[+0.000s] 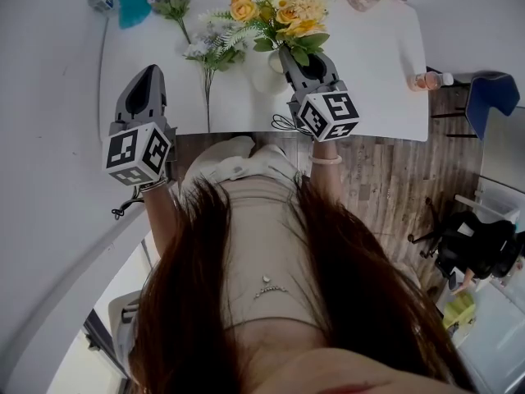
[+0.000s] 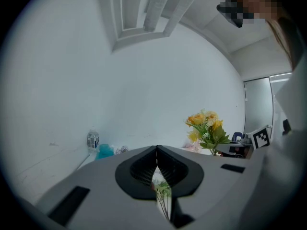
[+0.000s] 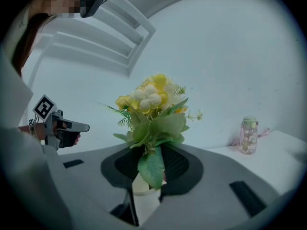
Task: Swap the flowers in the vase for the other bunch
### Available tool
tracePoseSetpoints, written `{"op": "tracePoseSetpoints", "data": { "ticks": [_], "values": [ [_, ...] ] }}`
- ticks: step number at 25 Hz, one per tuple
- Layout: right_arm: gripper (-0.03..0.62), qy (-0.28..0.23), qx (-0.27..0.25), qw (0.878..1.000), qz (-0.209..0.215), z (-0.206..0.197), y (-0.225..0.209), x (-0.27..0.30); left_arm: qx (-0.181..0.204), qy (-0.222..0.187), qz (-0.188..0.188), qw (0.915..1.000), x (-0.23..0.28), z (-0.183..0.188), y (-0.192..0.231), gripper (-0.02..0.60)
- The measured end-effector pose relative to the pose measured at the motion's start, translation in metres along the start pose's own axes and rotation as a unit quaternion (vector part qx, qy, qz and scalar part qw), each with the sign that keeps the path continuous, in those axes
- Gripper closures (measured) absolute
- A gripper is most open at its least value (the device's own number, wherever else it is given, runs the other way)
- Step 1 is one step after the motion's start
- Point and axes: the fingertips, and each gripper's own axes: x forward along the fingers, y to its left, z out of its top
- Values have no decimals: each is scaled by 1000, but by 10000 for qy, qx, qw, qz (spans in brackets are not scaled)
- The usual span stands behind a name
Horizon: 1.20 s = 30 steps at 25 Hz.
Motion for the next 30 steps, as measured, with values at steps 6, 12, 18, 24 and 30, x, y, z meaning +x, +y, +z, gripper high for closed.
{"op": "tracePoseSetpoints", "data": {
  "ticks": [6,12,18,24,30],
  "values": [
    [468,279,-123,9995,-26,-12,2,1,-3,22,-38,10000,2,-1,-1,577],
    [454,605,-62,9981,42,-14,2,-1,8,53,-144,9999,7,2,-7,577],
    [439,1012,-85,9948,15,-26,6,-5,-13,29,-289,9996,10,-5,-5,577],
    [422,1317,-114,9912,-34,-27,8,-12,-11,32,-447,9990,13,-4,-9,577],
    [408,1581,-156,9872,-131,-29,8,-18,-28,62,-684,9976,22,-6,-14,577]
  ]
}}
